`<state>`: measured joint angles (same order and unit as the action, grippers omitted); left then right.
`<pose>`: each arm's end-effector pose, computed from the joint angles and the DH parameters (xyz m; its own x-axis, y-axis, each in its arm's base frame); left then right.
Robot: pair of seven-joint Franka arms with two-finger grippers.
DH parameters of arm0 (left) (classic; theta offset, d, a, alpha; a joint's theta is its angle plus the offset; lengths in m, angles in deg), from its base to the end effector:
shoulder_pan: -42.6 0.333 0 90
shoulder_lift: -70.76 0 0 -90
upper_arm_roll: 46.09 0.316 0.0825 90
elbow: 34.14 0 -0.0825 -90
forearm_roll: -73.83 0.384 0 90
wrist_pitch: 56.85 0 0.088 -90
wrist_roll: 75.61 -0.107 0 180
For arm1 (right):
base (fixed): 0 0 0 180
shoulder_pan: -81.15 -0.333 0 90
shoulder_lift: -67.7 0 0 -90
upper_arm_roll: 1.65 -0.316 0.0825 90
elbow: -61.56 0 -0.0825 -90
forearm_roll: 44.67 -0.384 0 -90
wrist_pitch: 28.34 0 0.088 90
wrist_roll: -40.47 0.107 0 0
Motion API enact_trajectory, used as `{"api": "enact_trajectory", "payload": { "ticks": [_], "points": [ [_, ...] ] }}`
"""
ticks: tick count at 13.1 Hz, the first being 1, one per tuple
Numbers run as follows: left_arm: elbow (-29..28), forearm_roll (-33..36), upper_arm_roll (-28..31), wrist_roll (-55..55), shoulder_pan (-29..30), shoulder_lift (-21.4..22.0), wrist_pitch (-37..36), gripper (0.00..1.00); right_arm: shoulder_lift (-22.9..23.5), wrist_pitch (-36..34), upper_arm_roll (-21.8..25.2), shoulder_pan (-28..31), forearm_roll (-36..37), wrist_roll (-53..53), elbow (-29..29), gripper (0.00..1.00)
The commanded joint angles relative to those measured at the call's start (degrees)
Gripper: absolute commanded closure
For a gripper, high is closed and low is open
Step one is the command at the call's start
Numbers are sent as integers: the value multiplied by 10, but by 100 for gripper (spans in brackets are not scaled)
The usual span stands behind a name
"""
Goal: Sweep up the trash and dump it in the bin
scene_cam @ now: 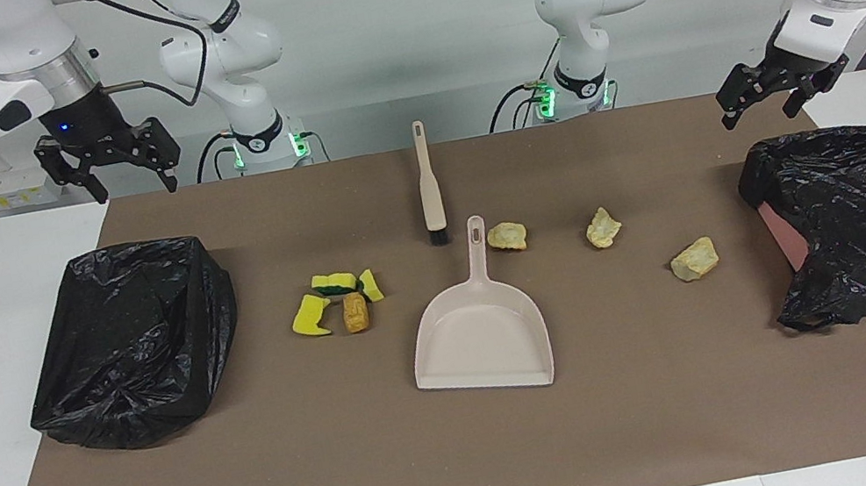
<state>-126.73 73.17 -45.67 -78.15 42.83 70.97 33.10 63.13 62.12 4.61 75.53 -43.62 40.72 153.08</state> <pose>0.5518 0.0050 0.6052 0.9986 -0.0330 -0.0418 -0.0325 -0.9994 0.0134 0.5306 -0.0105 0.6557 0.9980 -0.0155 0.0608 -0.0161 -0.9998 0.0093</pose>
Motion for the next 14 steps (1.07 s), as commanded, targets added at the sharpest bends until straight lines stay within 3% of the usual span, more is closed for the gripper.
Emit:
{"api": "enact_trajectory", "payload": {
  "ticks": [1, 10, 14],
  "points": [
    [-1, 7, 1, -3, -1, 8, -9, 0, -8, 12, -1, 3, -3, -14, 9, 0],
    [-2, 1, -5, -4, -8, 8, 4, 0, -11, 6, -2, 1, -4, -12, 11, 0],
    [-3, 0, -6, 3, -66, 8, 30, 0, -12, 6, -2, 1, -4, -11, 12, 0]
  ]
}}
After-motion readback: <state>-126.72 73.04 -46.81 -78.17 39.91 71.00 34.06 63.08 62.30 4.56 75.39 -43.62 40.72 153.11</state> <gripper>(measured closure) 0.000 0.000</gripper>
